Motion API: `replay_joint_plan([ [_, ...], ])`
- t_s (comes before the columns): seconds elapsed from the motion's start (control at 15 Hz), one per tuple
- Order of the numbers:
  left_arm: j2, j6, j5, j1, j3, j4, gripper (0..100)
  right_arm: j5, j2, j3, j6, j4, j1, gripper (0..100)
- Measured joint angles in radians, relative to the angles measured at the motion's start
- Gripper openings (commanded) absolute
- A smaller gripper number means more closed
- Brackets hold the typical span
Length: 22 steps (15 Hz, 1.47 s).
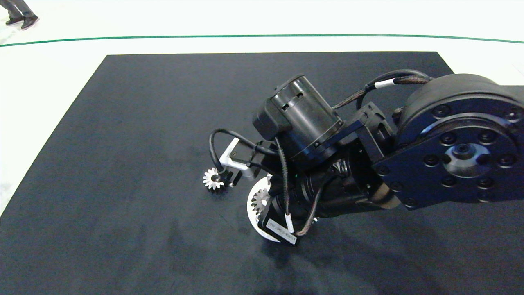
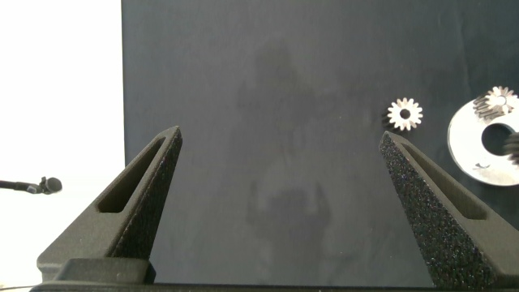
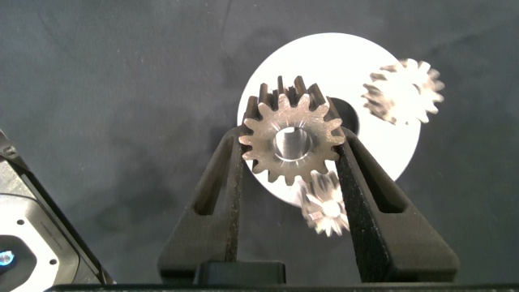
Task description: Remove an incorrectly installed larger gear and replace it with the correct smaller gear
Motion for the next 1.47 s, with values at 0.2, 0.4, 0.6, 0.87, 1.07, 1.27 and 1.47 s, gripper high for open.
replay_joint_plan([
  [0.2, -0.004, 0.000, 0.000, 0.000, -0.001, 0.000, 100, -0.001, 0.036, -0.018, -0.007, 0.001, 0.003, 28],
  [0.4, -0.005, 0.001, 0.000, 0.000, -0.001, 0.000, 100, -0.001, 0.056, -0.021, -0.008, 0.002, 0.004, 28],
  [0.6, -0.005, 0.001, 0.000, 0.000, -0.001, -0.001, 100, -0.001, 0.062, -0.015, -0.009, 0.008, 0.007, 28],
  [0.87, -0.005, 0.001, 0.000, 0.000, -0.001, -0.002, 100, -0.001, 0.071, -0.014, -0.009, 0.016, 0.007, 28],
  [1.07, -0.005, 0.001, 0.000, 0.000, -0.001, -0.002, 100, -0.002, 0.080, -0.014, -0.010, 0.016, 0.007, 28],
  [1.27, -0.005, 0.001, 0.000, 0.000, -0.001, -0.001, 100, -0.003, 0.083, -0.015, -0.010, 0.017, 0.007, 28],
  [1.47, -0.004, 0.001, 0.000, 0.000, -0.001, -0.002, 100, -0.005, 0.090, -0.015, -0.010, 0.018, 0.007, 28],
])
